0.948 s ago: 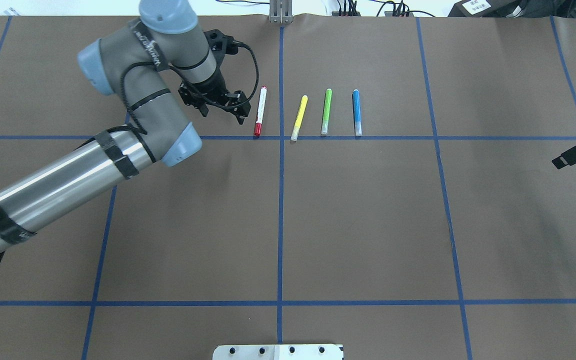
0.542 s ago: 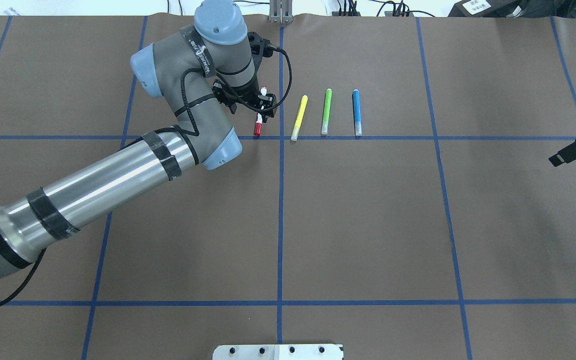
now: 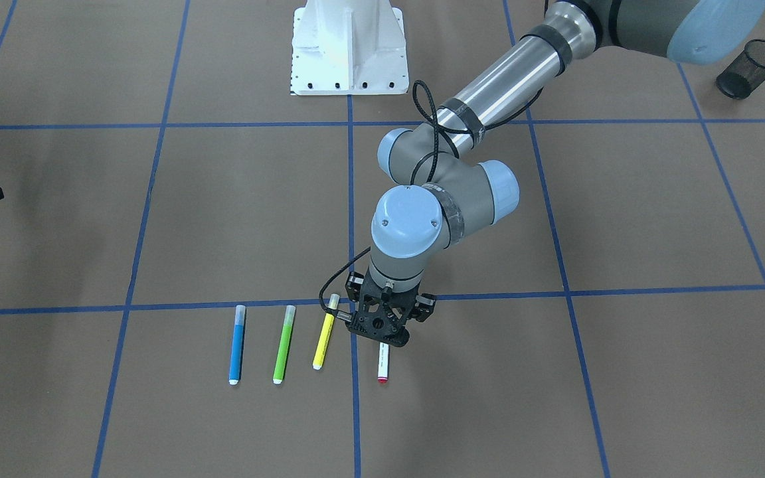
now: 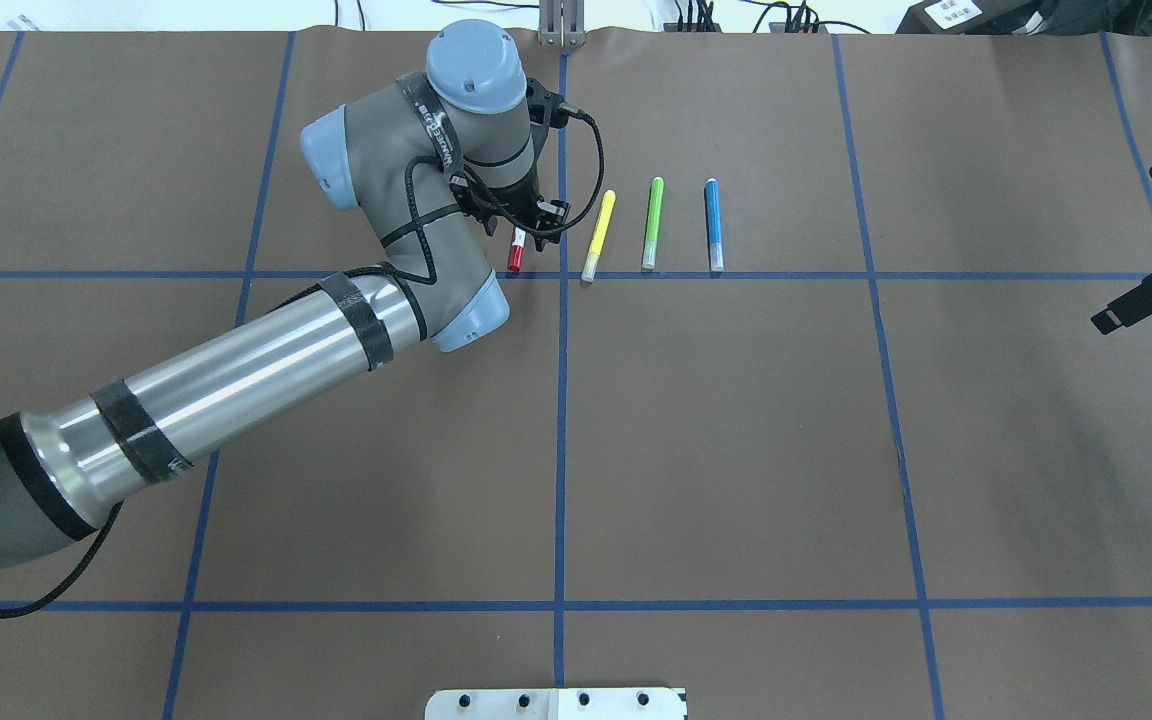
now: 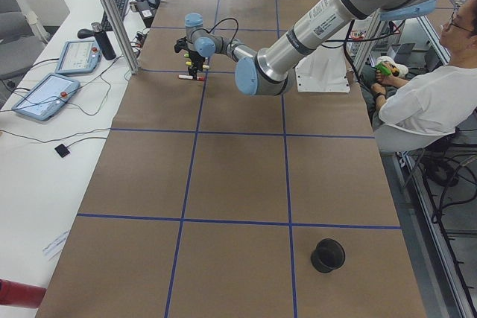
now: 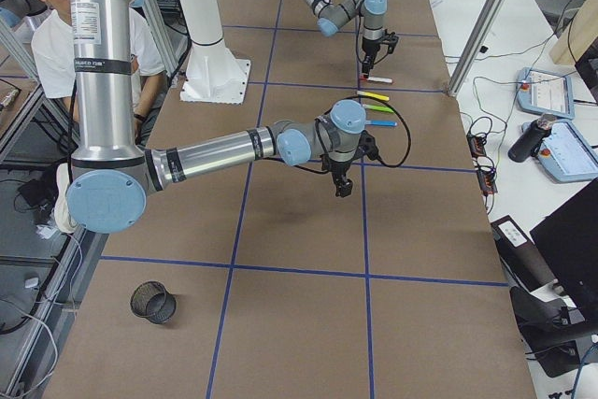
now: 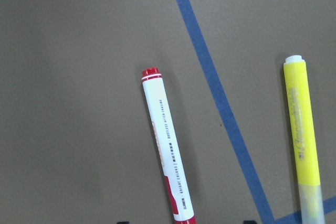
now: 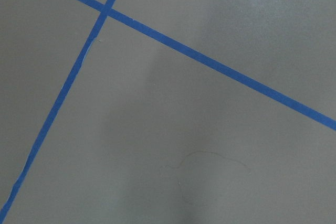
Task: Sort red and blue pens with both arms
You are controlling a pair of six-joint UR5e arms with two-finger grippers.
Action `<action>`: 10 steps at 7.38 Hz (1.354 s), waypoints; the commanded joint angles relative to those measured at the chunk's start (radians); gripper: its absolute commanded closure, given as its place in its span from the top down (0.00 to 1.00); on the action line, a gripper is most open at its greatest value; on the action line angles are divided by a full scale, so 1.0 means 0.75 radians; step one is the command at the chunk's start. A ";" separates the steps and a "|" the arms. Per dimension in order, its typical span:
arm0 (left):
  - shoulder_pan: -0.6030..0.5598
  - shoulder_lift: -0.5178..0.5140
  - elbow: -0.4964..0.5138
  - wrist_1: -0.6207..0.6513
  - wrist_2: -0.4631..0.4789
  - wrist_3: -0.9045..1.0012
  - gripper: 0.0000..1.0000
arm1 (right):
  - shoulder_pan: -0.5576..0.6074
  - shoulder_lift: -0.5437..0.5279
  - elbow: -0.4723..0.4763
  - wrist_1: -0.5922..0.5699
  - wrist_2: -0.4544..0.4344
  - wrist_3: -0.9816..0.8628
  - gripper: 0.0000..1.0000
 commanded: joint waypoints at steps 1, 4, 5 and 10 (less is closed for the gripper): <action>0.011 -0.003 0.040 -0.045 0.013 0.000 0.62 | -0.006 0.003 -0.006 -0.002 0.000 0.000 1.00; 0.023 -0.003 0.043 -0.045 0.015 0.000 0.44 | -0.006 0.003 -0.014 0.000 0.002 0.000 1.00; 0.023 -0.001 0.043 -0.045 0.015 0.000 0.29 | -0.006 0.003 -0.016 0.000 0.002 0.000 1.00; -0.108 0.153 -0.216 0.010 -0.099 -0.105 0.00 | -0.006 0.016 -0.026 0.000 -0.020 0.020 1.00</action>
